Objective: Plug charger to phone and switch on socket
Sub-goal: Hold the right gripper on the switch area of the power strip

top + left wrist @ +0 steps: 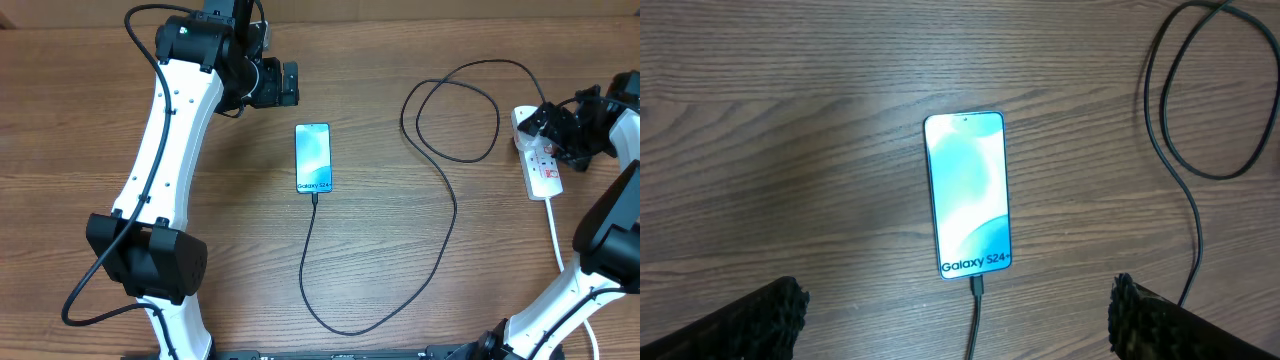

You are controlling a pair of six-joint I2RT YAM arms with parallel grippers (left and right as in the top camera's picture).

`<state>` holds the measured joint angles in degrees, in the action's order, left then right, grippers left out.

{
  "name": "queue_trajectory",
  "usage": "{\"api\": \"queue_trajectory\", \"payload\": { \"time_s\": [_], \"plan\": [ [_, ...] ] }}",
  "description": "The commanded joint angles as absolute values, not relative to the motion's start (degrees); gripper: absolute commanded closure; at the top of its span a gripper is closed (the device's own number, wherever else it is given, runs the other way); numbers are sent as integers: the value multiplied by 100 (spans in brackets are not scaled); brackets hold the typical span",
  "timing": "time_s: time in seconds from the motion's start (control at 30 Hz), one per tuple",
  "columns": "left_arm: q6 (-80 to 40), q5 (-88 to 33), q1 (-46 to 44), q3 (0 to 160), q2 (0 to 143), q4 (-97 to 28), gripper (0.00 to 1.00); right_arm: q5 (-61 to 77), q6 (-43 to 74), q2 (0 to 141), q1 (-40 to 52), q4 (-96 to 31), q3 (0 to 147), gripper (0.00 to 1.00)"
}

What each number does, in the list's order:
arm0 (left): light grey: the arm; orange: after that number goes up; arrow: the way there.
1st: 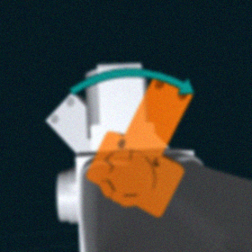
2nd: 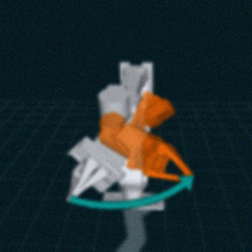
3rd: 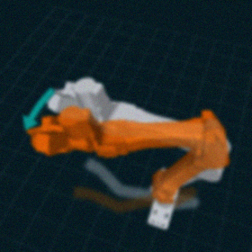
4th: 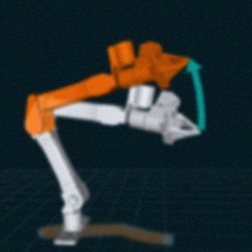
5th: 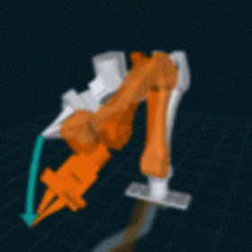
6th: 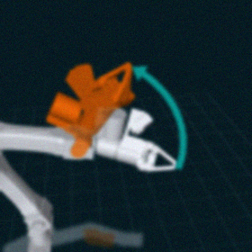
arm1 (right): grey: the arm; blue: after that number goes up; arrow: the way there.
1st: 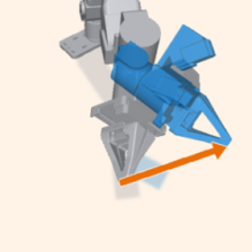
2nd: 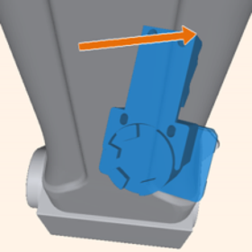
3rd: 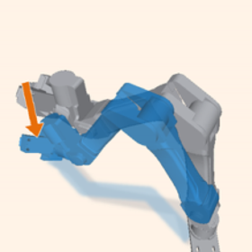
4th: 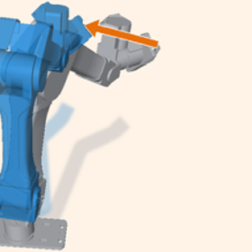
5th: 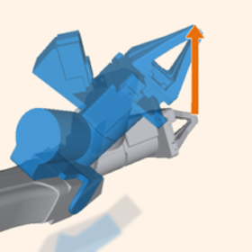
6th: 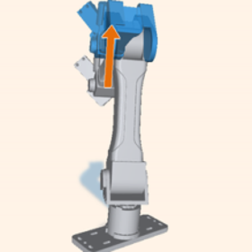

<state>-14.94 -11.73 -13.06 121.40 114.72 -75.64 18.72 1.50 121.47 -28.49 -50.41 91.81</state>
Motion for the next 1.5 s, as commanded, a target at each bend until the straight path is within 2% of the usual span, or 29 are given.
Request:
{"api": "queue_trajectory", "payload": {
  "time_s": [0.0, 0.13, 0.3, 0.47, 1.47],
  "plan": [
    [-1435, -1140, -1310, 12127, 11515, -7566, 0, 1719, 152, 12248, -2862, -5063, 9314, 0],
    [-1435, -1140, -1310, 12127, 11515, -7566, 0, 1721, 141, 12248, -2862, -5048, 9314, 0],
    [-1435, -1140, -1310, 12127, 11515, -7568, 0, 2510, -576, 12248, -2856, -5019, 9312, 0],
    [-1435, -1140, -1310, 12127, 11515, -7566, 0, 2580, -762, 12248, -2856, -5068, 9308, 0],
    [-1435, -1140, -1310, 12127, 11515, -7566, 0, 2714, -781, 12250, -2856, -5085, 9284, 0]
  ]
}}
